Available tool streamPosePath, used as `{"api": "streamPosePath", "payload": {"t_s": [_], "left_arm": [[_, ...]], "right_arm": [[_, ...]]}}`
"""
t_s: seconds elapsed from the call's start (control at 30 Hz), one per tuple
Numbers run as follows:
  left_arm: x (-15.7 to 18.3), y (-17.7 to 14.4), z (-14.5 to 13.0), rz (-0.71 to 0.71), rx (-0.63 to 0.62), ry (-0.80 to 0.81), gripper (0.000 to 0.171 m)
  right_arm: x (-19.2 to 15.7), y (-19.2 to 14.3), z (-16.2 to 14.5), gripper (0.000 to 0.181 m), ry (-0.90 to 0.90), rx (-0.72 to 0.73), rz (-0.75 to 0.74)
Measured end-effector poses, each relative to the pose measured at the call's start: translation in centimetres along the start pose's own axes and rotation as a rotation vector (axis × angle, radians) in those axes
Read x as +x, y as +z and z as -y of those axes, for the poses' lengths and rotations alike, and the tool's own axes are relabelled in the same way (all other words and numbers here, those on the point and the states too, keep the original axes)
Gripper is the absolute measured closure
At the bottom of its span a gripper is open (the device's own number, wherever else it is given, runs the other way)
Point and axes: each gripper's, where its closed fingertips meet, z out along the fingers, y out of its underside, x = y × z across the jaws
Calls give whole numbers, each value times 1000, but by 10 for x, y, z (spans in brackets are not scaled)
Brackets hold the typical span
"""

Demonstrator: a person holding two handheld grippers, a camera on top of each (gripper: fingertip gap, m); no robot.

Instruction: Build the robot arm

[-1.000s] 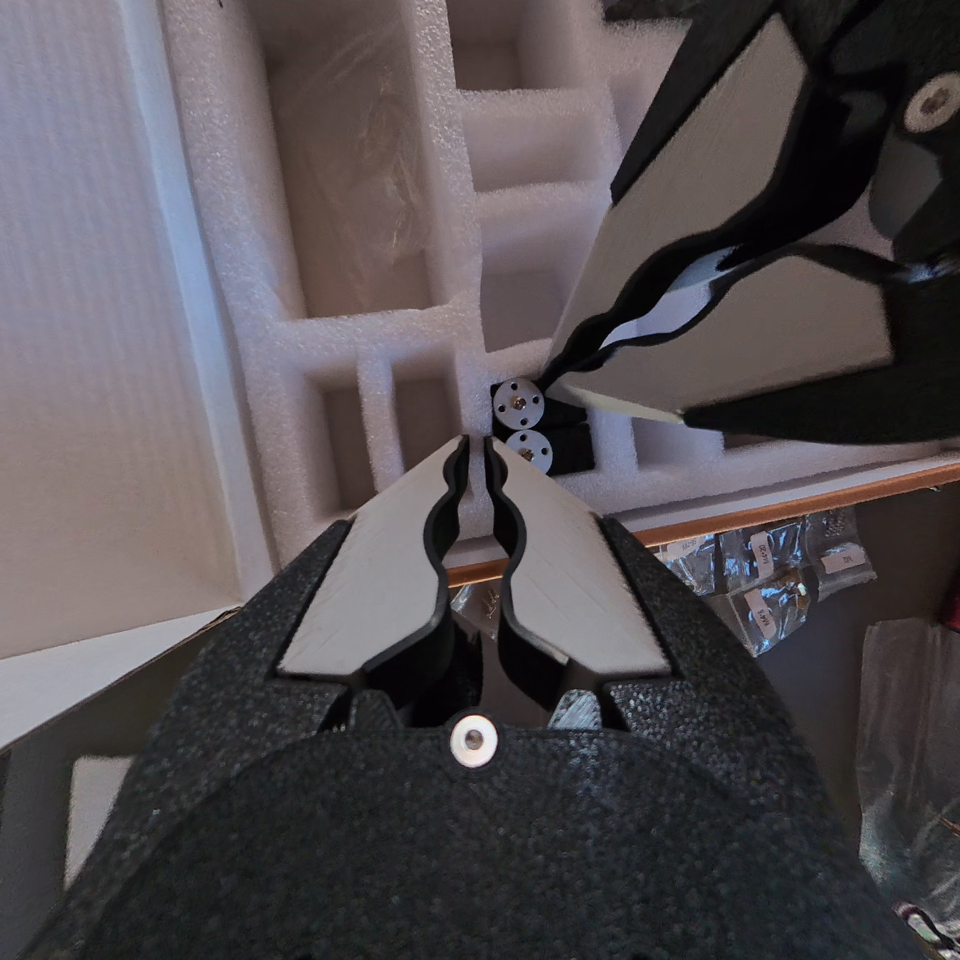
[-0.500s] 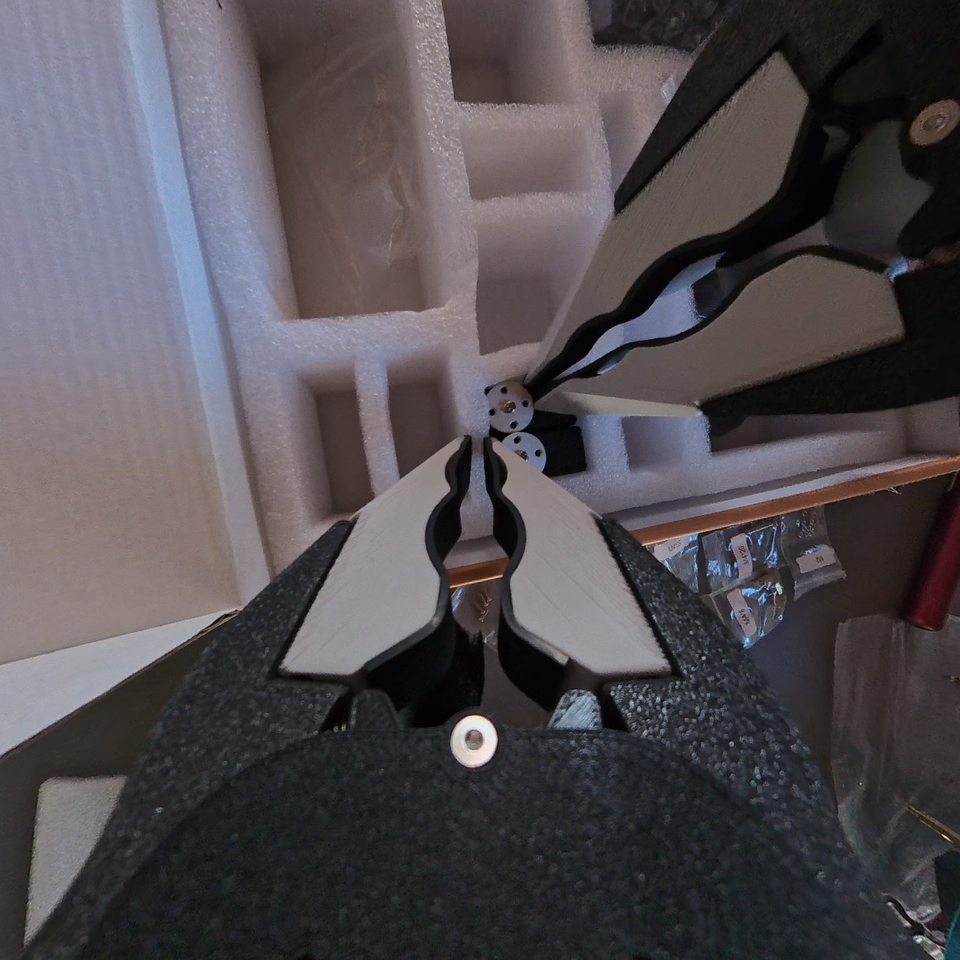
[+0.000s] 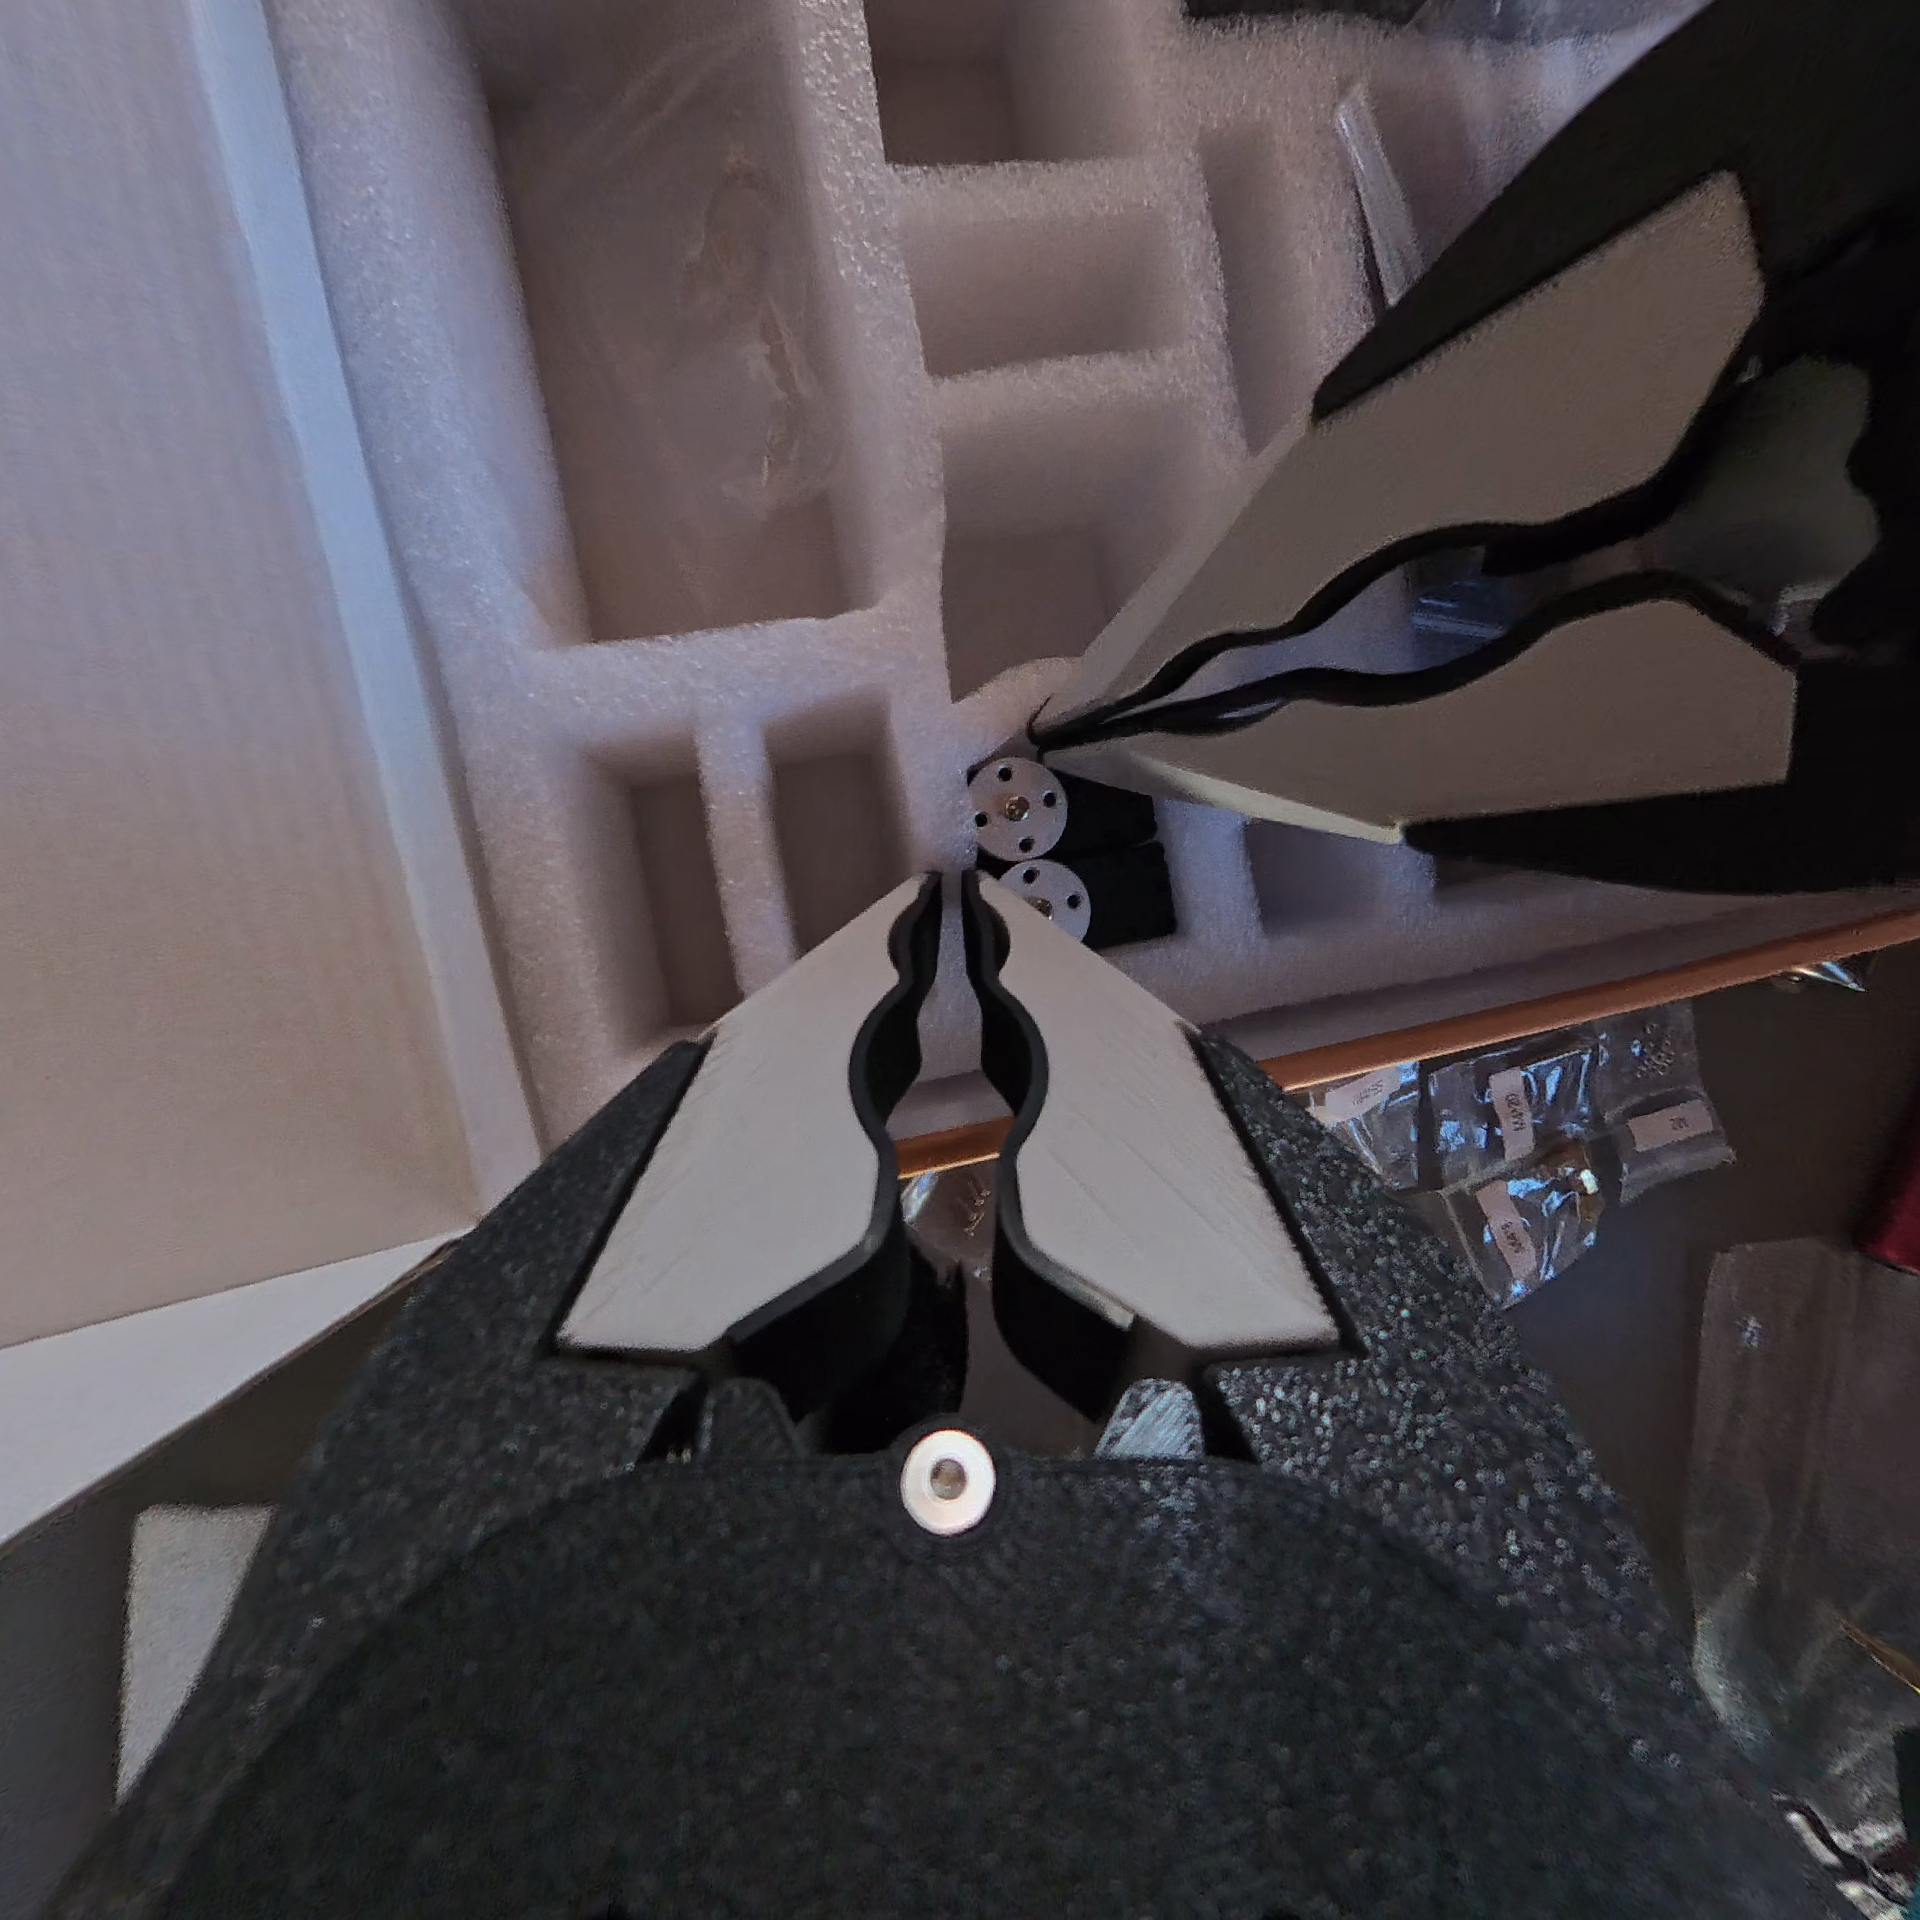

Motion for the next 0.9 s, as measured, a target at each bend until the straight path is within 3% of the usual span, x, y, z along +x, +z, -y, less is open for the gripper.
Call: {"api": "streamPosePath", "payload": {"t_s": [0.13, 0.2, 0.43, 0.6, 0.73, 0.8, 0.9], "left_arm": [[0, 1, 0, 57, -4, 12, 166], [2, 2, 2, 40, -3, 4, 166], [-1, 4, 1, 104, -27, 27, 167], [-1, 4, 2, 98, -11, -1, 167], [-3, 4, 2, 121, -8, -11, 168], [-3, 3, 2, 116, -6, -18, 168], [-3, 3, 2, 108, -7, -25, 167]], "right_arm": [[1, 1, -6, 181, 111, -57, 59], [3, 0, -15, 181, 174, -171, 118], [5, 8, -21, 181, 196, -404, 234], [8, 16, -20, 181, 275, -332, 278], [12, 13, -6, 181, 103, -204, 147], [9, 7, -1, 181, 184, -116, 245], [0, -10, 5, 181, 469, -56, 580]]}}
